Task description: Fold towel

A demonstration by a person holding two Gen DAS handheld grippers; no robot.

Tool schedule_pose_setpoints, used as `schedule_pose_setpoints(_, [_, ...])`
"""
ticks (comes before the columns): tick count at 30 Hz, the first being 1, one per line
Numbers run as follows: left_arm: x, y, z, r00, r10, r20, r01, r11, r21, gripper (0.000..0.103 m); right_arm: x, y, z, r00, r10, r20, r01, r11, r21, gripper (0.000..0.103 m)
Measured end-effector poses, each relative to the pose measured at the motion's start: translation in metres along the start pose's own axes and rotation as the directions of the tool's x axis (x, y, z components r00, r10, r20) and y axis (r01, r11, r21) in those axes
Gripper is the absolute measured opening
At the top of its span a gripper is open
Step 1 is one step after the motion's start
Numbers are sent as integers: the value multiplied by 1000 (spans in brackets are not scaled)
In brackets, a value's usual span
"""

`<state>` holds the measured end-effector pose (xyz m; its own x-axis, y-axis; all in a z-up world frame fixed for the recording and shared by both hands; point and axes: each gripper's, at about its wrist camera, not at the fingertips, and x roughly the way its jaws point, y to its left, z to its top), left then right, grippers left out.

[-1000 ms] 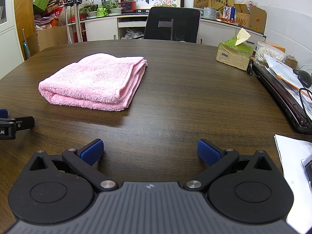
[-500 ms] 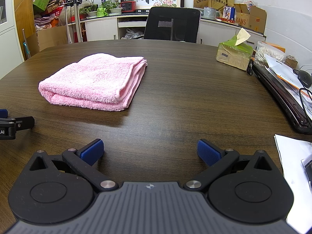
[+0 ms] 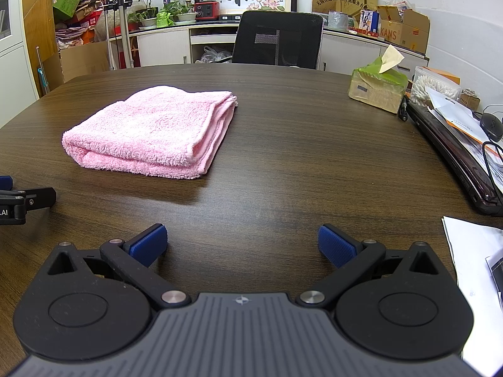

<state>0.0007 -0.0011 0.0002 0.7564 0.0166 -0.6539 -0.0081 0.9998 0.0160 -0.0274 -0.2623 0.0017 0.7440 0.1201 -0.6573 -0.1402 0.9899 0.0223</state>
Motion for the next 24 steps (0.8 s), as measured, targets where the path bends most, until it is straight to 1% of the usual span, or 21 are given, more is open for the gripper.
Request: schedule_pose_setpoints(24, [0,3,0,1000,-9,0,9,1000,4,103,0,0,0,1000,0,0,0,1000,0,103])
